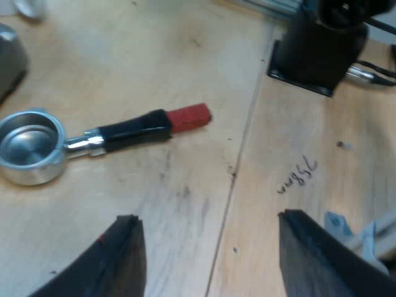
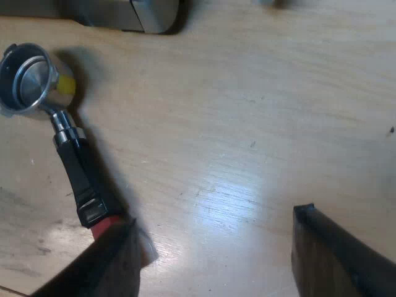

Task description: Put the handle in the coffee machine

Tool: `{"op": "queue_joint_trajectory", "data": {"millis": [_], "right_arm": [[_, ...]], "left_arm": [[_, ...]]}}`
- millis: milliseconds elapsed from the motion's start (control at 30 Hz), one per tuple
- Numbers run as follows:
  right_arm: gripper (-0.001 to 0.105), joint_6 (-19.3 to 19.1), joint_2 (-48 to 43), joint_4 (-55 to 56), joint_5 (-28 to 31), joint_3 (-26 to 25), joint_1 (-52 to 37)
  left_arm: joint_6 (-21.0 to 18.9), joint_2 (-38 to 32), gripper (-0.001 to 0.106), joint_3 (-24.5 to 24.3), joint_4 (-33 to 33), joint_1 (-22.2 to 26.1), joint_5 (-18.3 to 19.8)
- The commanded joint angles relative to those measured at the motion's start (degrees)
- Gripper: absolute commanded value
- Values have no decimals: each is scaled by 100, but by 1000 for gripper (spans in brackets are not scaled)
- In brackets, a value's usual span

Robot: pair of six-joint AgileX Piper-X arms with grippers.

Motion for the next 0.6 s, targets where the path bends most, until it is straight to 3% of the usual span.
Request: {"op": "queue_joint_trajectory", "data": {"millis": [33, 300, 500, 600], "right_arm": [[56, -129, 298, 12, -16, -64, 2], [55, -277, 633, 12, 242, -64, 2], [43, -418, 888, 12, 242, -64, 2], [30, -418, 1054, 12, 242, -64, 2]], "left_arm": [[106, 224, 51, -35, -122, -353, 58], [106, 520, 51, -35, -377, -458, 58], [154, 709, 51, -35, -378, -458, 58], [259, 784, 51, -35, -378, -458, 58]]}}
